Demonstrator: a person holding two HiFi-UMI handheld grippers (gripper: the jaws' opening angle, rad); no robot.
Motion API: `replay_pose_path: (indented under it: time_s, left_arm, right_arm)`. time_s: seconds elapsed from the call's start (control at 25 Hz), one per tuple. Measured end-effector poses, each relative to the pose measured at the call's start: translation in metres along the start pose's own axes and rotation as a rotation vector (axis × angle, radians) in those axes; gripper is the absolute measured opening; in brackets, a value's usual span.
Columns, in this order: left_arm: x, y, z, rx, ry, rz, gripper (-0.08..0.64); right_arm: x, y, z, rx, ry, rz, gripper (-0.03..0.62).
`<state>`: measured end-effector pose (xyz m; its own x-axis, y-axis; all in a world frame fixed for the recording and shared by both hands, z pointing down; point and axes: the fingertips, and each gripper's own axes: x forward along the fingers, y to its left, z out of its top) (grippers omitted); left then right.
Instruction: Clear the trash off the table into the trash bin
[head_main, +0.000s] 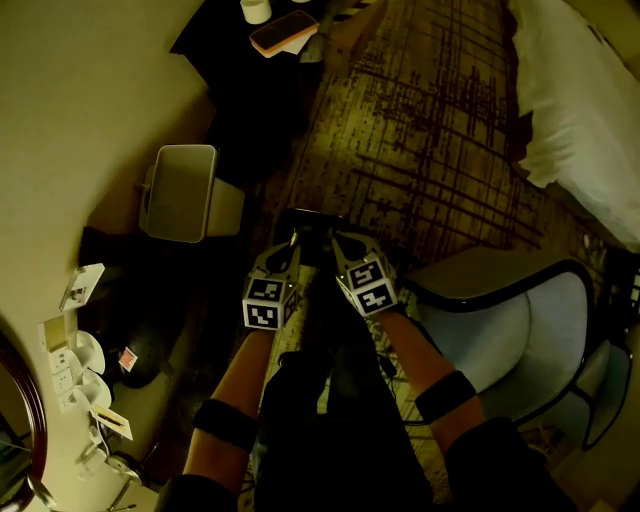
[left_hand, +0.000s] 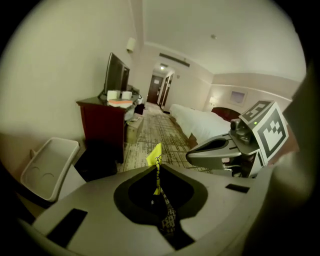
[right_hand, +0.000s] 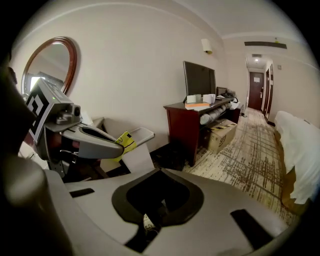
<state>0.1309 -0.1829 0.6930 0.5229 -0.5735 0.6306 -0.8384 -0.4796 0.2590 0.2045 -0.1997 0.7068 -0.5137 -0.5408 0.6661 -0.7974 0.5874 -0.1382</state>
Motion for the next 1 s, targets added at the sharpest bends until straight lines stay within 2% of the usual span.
replay_pose_path:
  time_s: [0.2, 0.4, 0.68, 0.92, 1.0]
  left_arm:
    - [0.072, 0.029, -0.069, -0.050, 0.057, 0.004, 0.011]
    - [0.141, 0.061, -0.161, -0.079, 0.115, 0.014, 0.011]
    - [0.214, 0.090, -0.264, -0.129, 0.197, 0.010, 0.012]
    - [0.239, 0.099, -0.303, -0.138, 0.204, 0.011, 0.018]
    - [0.245, 0.099, -0.308, -0.150, 0.208, 0.008, 0.051]
  right_arm:
    - [0.068, -0.019, -0.069, 0.015, 0.061, 0.010, 0.009]
    - [0.138, -0.025, -0.145, 0.036, 0.104, 0.025, 0.009]
    - [0.220, -0.030, -0.238, 0.075, 0.147, 0.036, 0.009]
    - [0.240, -0.028, -0.277, 0.100, 0.174, 0.019, 0.009]
    - [0.241, -0.026, -0.283, 0.106, 0.177, 0.019, 0.009]
